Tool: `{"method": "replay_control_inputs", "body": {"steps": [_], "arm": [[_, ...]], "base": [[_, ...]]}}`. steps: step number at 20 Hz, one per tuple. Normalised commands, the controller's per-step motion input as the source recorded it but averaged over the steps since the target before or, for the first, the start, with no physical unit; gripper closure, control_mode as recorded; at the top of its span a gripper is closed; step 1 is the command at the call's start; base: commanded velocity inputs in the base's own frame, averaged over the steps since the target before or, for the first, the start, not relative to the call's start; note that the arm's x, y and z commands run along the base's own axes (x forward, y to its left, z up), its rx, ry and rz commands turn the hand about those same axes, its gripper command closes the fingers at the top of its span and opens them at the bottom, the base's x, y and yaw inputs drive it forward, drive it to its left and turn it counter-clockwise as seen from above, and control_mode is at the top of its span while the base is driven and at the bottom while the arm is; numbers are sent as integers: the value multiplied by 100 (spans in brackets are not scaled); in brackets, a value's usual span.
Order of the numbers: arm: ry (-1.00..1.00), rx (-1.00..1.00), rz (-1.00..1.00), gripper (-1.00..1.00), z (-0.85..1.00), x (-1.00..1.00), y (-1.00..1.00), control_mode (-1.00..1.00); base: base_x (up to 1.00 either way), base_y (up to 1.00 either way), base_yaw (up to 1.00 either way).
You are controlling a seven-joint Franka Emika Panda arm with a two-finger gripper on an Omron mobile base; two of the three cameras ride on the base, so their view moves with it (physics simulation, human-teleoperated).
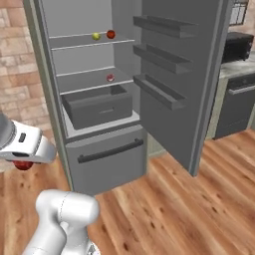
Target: Gather the tomato and lemon from the fridge and place them on a tray on the dining counter. Then gather the steaks from the fridge and place them on the other tray.
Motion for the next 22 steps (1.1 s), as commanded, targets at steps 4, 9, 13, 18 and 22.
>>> {"method": "replay_control_inputs", "body": {"steps": [4, 9, 13, 18, 22], "arm": [[0, 0, 0, 100, 0, 0, 0, 100], [0, 0, 0, 100, 0, 0, 0, 100], [0, 0, 0, 100, 0, 0, 0, 100], [0, 0, 0, 100, 0, 0, 0, 100], [0, 0, 0, 100, 0, 0, 0, 100]], "base": [[-61, 60, -36], [-23, 73, -38], [-25, 37, -48], [-45, 7, -51], [-57, -8, -47]]}}
